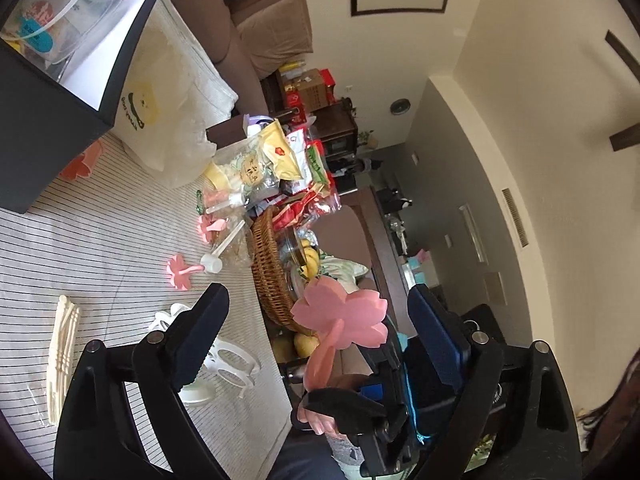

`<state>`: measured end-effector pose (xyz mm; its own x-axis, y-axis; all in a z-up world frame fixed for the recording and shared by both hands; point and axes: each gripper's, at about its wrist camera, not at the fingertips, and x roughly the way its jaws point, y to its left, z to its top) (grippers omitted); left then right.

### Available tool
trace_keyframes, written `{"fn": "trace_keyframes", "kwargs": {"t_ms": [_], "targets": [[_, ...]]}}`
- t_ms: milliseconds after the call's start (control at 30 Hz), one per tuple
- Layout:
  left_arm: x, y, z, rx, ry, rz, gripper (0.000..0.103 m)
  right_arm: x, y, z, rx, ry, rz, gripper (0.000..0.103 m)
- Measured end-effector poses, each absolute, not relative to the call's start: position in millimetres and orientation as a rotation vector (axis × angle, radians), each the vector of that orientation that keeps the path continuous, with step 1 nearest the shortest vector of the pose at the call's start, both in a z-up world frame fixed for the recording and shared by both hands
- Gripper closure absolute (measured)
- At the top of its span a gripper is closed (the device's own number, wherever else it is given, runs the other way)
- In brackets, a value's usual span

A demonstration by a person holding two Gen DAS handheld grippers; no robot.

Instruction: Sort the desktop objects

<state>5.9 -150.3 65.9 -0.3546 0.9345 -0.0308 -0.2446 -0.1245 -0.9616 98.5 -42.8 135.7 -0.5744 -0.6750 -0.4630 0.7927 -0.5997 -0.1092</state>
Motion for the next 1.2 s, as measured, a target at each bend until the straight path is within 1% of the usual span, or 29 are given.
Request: {"fn": "trace_keyframes", "kwargs": {"t_ms": [67,133,200,267,300,367,533,733,800,867,933,1033,1067,1133,1200], "targets": [[7.2,-150.3,68.4,-0.854,-1.209,1.638,0.020,96.0,-37.6,139.1,0.500,0.284,-2.163,0.060],[9.1,-151.1,69.7,-0.843,-1.214,1.647,0.035,90.2,-32.7,139.4,0.528,0.209,-2.156,0.060],[9.2,-151.6,69.5,-0.838,-1.221,1.662,0.042,87.0,-28.9,139.9,0.558,0.143,-2.141,0.060],[8.5,-150.2,69.0,-0.845,-1.220,1.669,0.054,87.4,-30.5,139.3,0.569,0.130,-2.140,0.059],[8.6,-149.5,69.3,-0.847,-1.214,1.678,0.063,88.3,-32.1,139.8,0.570,0.142,-2.142,0.059],[9.2,-148.9,69.7,-0.858,-1.208,1.703,0.064,90.0,-36.7,139.7,0.570,0.169,-2.156,0.059],[7.7,-152.8,63.0,-0.865,-1.264,1.672,0.063,91.3,-34.7,135.2,0.573,0.183,-2.157,0.059],[7.1,-163.3,58.7,-0.834,-1.339,1.643,0.063,90.2,-27.9,136.8,0.555,0.196,-2.189,0.036],[8.4,-174.1,58.8,-0.807,-1.371,1.664,0.063,85.9,-15.1,141.4,0.538,0.165,-2.200,0.034],[10.3,-185.9,61.3,-0.769,-1.389,1.706,0.063,73.9,7.0,144.9,0.546,0.083,-2.222,0.028],[12.7,-195.3,68.5,-0.746,-1.369,1.784,0.063,50.7,37.7,142.9,0.610,-0.060,-2.298,0.027],[18.3,-206.4,81.8,-0.691,-1.336,1.879,0.063,11.8,89.4,118.8,0.774,-0.393,-2.361,0.025],[19.5,-210.0,85.2,-0.670,-1.335,1.889,0.063,3.9,100.4,110.3,0.822,-0.460,-2.379,0.026],[21.2,-217.4,90.9,-0.645,-1.330,1.918,0.063,-5.0,107.8,99.3,0.886,-0.482,-2.410,0.026],[21.5,-225.6,94.0,-0.620,-1.341,1.929,0.063,-8.5,95.1,99.8,0.897,-0.415,-2.411,0.026]]}}
